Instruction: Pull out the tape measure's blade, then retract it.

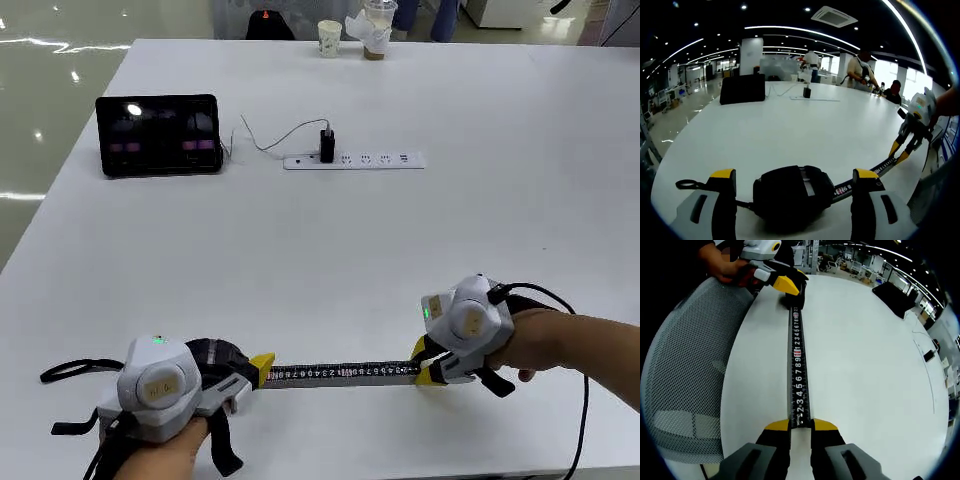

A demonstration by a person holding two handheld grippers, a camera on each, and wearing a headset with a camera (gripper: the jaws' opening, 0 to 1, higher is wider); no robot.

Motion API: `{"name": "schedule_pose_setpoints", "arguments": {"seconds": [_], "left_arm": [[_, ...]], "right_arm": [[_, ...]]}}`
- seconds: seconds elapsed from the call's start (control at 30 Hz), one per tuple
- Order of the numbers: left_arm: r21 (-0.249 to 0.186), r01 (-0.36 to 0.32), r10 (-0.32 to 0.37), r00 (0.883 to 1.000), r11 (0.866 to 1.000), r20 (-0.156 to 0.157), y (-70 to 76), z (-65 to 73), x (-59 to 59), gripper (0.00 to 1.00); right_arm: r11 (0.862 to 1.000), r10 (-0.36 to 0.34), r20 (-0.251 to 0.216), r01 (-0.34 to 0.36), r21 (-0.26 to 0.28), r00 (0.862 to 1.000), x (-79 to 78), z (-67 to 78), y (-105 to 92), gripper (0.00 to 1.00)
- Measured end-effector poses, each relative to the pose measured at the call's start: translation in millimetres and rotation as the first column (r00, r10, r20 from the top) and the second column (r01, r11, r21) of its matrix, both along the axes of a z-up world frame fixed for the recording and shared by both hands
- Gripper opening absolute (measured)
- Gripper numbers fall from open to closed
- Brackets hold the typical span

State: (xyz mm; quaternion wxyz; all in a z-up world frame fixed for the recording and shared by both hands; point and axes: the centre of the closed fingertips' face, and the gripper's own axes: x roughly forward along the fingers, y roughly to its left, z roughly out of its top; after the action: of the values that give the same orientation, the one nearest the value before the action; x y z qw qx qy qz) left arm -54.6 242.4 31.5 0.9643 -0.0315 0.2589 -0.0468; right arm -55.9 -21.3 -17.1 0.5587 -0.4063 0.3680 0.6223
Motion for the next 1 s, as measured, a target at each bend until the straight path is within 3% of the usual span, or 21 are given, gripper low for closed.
{"name": "schedule_pose_setpoints", "arguments": {"seconds": [0.4,0.5,0.7,1.0], "left_arm": [[0.015,0.011,-0.011,1.0,1.0,-0.028,-1.7,-6.1,-3.6,0.74],[0.015,0.02,-0.019,1.0,1.0,-0.017,-2.7,-5.3,-2.6,0.7],[0.022,0.008,-0.007,0.999,1.0,-0.043,0.6,-8.8,-4.9,0.63],[0.021,0.016,-0.015,0.998,1.0,-0.053,-0.3,-9.1,-6.0,0.62]], "right_arm": [[1.0,-0.024,-0.014,0.024,-0.017,1.0,0.2,-0.4,-0.7,0.11],[0.999,-0.037,-0.024,0.037,-0.021,0.999,1.3,-0.7,-0.5,0.11],[0.998,-0.048,-0.035,0.047,-0.035,0.998,1.8,-0.9,0.2,0.11],[0.998,-0.045,-0.036,0.043,-0.035,0.998,2.6,-0.9,-0.6,0.11]]}}
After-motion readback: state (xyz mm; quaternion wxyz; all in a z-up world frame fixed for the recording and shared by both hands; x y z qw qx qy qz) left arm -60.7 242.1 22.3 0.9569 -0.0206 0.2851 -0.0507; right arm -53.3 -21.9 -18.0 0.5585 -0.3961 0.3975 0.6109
